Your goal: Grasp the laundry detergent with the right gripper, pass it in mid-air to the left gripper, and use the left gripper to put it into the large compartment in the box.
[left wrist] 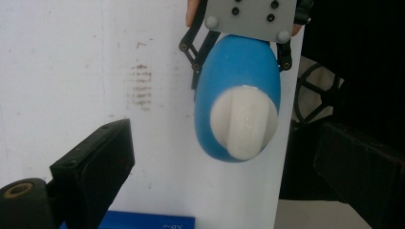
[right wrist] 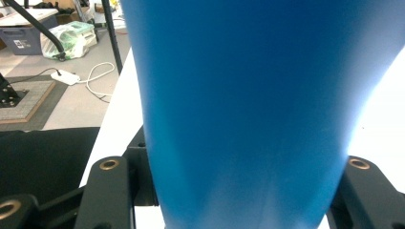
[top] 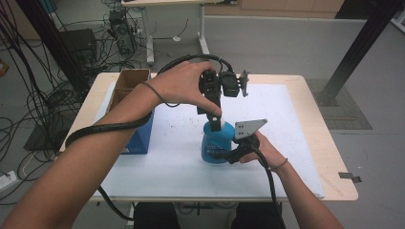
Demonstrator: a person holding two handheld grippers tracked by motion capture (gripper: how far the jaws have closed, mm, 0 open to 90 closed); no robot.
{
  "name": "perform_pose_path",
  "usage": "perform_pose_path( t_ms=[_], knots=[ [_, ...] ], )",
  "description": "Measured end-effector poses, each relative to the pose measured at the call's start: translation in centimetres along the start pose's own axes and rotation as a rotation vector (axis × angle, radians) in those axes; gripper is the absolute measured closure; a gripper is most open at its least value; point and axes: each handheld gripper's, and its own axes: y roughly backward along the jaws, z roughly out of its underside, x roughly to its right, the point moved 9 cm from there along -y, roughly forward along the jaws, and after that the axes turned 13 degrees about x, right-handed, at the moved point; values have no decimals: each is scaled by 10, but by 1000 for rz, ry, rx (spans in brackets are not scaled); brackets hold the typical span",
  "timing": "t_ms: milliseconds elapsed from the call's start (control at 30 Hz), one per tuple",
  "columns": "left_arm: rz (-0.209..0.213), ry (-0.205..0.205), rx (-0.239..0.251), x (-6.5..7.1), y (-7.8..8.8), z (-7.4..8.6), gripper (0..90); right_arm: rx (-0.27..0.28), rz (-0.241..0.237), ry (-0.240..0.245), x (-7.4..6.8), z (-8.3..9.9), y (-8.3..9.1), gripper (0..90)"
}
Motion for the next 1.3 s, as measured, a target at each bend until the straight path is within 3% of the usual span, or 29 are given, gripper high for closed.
perform_pose_path(
  t_ms=[133, 367, 567, 1300],
  knots=[
    [0, 3, 1, 0, -1, 0, 62, -3, 1, 1, 0, 0, -1, 415],
    [-36, 4, 16, 1, -1, 2, 47, -6, -2, 1, 0, 0, -1, 415],
    [-40, -8, 1, 3, -6, 2, 46, -9, -6, 5, 0, -3, -1, 415],
    [-21, -30, -50, 10, -29, 2, 48, -14, -26, 21, 0, -17, -1, 415]
  ],
)
